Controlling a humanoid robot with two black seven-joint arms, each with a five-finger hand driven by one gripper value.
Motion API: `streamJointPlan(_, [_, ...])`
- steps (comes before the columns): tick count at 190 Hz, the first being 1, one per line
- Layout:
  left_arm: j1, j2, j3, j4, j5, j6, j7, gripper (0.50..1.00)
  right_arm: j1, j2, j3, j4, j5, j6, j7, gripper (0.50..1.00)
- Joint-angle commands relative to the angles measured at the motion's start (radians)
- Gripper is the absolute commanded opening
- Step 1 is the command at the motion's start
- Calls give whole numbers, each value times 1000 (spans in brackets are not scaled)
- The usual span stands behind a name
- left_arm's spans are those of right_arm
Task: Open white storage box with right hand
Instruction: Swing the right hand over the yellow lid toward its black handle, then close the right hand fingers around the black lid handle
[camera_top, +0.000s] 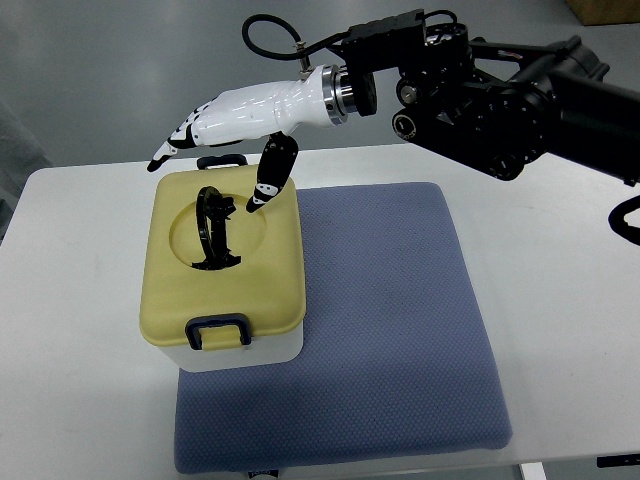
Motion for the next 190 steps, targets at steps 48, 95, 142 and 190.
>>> streamJointPlan(48, [0, 0, 0, 0, -1, 0, 0, 1000, 71, 40, -93, 71, -116, -11, 6, 866])
streamJointPlan(95, [0, 0, 0, 0, 1, -1, 0, 1000, 65, 44, -121, 57, -161, -21, -2, 795])
streamJointPlan(142, [0, 0, 0, 0, -1, 0, 0, 1000, 63, 44, -121, 52, -164, -34, -5, 729])
streamJointPlan(190, [0, 0, 0, 0, 1, 0, 0, 1000, 63, 46, -121, 54, -164, -32, -3, 615])
